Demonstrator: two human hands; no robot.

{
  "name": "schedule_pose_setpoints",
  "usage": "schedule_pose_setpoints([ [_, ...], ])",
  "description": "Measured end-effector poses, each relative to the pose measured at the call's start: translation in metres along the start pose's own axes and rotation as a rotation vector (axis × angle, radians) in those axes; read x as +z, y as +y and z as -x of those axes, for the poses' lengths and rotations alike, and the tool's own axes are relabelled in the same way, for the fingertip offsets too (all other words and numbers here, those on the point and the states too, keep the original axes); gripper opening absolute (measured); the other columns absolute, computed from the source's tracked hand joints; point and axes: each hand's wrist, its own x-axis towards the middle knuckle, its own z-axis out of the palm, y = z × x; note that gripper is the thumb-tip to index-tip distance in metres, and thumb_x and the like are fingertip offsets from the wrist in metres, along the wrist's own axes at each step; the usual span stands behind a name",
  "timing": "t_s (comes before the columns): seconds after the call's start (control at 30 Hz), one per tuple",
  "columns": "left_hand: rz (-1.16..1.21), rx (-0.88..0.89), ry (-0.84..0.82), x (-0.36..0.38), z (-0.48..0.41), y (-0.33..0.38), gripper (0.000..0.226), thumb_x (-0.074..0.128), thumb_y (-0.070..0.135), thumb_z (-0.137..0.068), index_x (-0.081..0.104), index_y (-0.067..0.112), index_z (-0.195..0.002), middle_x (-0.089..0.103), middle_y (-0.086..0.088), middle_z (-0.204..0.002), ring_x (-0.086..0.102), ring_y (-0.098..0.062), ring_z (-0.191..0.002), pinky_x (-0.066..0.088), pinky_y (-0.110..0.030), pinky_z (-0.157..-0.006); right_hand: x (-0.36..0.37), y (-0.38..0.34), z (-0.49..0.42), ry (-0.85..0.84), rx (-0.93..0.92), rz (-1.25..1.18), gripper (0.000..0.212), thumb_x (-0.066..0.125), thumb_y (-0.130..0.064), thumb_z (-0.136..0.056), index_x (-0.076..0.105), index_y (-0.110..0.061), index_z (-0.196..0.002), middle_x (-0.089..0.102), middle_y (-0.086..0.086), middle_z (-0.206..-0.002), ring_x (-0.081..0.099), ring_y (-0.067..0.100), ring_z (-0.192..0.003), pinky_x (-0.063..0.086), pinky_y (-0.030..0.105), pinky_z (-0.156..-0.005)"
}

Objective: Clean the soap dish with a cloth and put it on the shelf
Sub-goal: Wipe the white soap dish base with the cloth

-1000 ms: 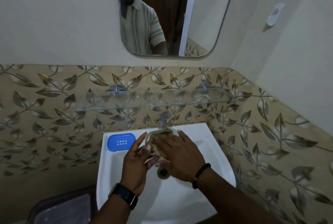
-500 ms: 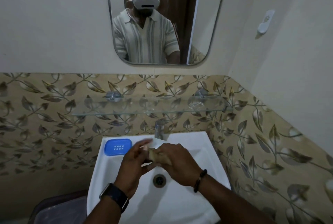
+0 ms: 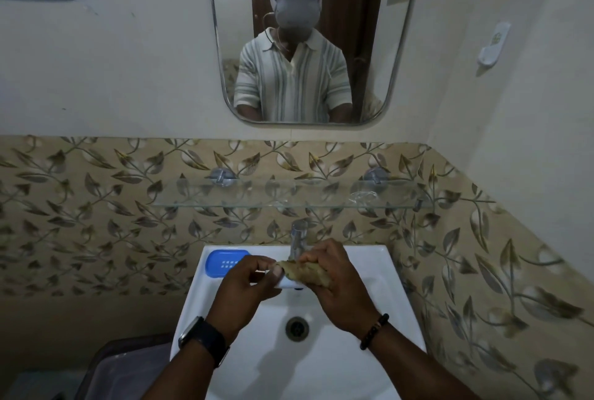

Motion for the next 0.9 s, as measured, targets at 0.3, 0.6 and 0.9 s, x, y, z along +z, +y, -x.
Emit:
schedule_pose_setpoints([
  [0.3, 0.08, -0.085, -0.156, 0.021, 0.002, 0.016, 0.04, 0.074, 0.037, -0.08, 0.057, 0.004, -0.067, 0.062, 0.001, -0.069, 0.068, -0.017, -0.077, 0.063, -0.044, -0.081, -0.003, 0.006, 0.003, 0.535, 0.184, -0.001, 0.015, 0.063, -0.008, -0.093, 0.061, -0.014, -0.106, 0.058, -0.003, -0.112, 0.058, 0.01, -0.11, 0.052, 0.042, -0.092],
  [0.6, 0.095, -0.082, -0.17, 0.021, -0.014, 0.021, 0.017, 0.06, 0.0, -0.094, 0.059, -0.018, -0.094, 0.071, -0.03, -0.095, 0.07, -0.028, -0.084, 0.06, -0.035, -0.079, -0.002, 0.017, 0.017, 0.061, -0.431, 0.308, 0.043, 0.053, -0.045, -0.098, 0.068, -0.012, -0.121, 0.057, 0.004, -0.145, 0.042, 0.027, -0.144, 0.023, 0.061, -0.117],
  [0.9, 0.412, -0.073, -0.075, 0.019, -0.022, 0.026, 0.027, 0.065, 0.026, -0.088, 0.063, 0.001, -0.079, 0.07, -0.011, -0.09, 0.071, -0.023, -0.086, 0.062, -0.043, -0.082, -0.034, 0.039, -0.004, 0.245, -0.02, 0.12, 0.02, 0.054, -0.028, -0.099, 0.063, -0.03, -0.117, 0.067, -0.015, -0.116, 0.063, 0.009, -0.109, 0.051, 0.03, -0.092],
])
